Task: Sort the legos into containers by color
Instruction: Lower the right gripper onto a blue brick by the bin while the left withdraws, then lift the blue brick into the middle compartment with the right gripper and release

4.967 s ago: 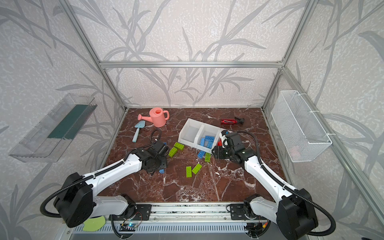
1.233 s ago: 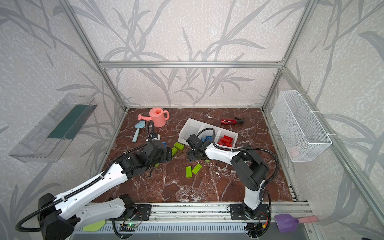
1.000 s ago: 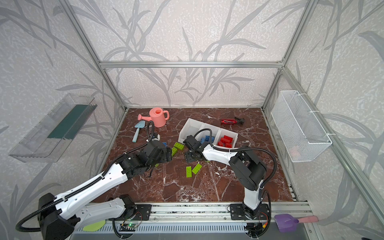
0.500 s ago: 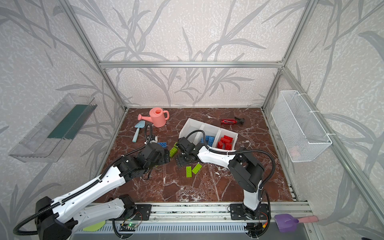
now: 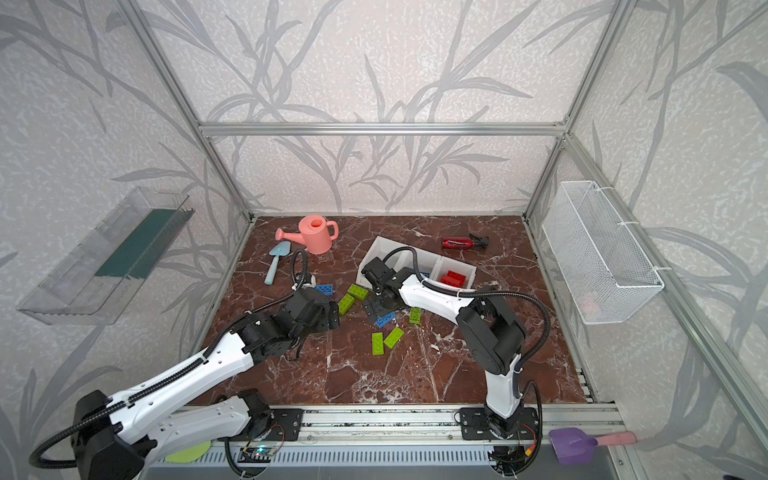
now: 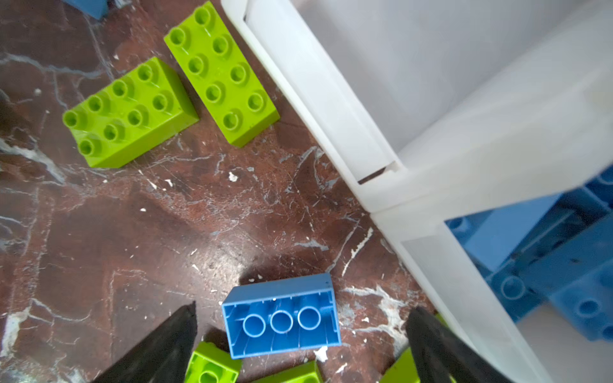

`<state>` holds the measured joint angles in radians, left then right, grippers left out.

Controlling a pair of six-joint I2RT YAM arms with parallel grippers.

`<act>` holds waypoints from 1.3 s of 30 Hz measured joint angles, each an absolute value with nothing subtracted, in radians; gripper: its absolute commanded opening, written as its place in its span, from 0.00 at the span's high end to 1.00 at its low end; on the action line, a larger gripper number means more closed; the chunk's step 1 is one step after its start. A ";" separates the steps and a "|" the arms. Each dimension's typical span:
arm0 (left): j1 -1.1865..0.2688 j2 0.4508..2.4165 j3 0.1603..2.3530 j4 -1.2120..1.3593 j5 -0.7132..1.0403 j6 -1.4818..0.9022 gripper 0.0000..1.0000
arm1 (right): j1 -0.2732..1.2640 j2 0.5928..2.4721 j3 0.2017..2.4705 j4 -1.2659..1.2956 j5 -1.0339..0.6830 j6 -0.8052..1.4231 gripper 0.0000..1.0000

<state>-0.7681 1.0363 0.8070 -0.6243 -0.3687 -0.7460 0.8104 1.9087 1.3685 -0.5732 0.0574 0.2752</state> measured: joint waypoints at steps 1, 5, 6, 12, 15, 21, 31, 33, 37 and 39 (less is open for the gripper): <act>-0.768 1.037 0.807 -0.625 -0.369 -0.749 0.06 | 0.811 1.917 1.369 -0.578 0.055 0.272 0.01; -0.768 1.036 0.802 -0.623 -0.369 -0.756 0.06 | 0.813 1.953 1.369 -0.590 0.046 0.263 0.00; -0.767 1.036 0.800 -0.624 -0.369 -0.757 0.06 | 0.815 1.961 1.368 -0.591 0.044 0.261 0.00; -0.765 1.037 0.797 -0.625 -0.369 -0.760 0.06 | 0.817 1.979 1.368 -0.598 0.044 0.260 0.16; -0.765 1.037 0.797 -0.625 -0.369 -0.760 0.06 | 0.817 1.980 1.368 -0.599 0.045 0.260 0.29; -0.765 1.047 0.797 -0.625 -0.369 -0.760 0.06 | 0.817 1.979 1.368 -0.601 0.054 0.265 0.37; -0.764 1.050 0.797 -0.626 -0.374 -0.759 0.06 | 0.759 1.879 1.385 -0.646 -0.007 0.278 0.39; -0.764 1.050 0.797 -0.627 -0.376 -0.759 0.06 | 0.725 1.856 1.409 -0.661 -0.012 0.276 0.39; -0.763 1.050 0.795 -0.628 -0.378 -0.760 0.06 | 0.647 1.841 1.472 -0.675 -0.020 0.267 0.39; -0.763 1.048 0.790 -0.628 -0.379 -0.760 0.06 | 0.606 1.841 1.490 -0.679 -0.020 0.263 0.39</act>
<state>-0.7628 1.0481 0.7898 -0.6281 -0.3786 -0.7601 0.6060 1.8412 1.4899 -0.6792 -0.0204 0.2630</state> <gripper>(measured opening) 0.942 0.656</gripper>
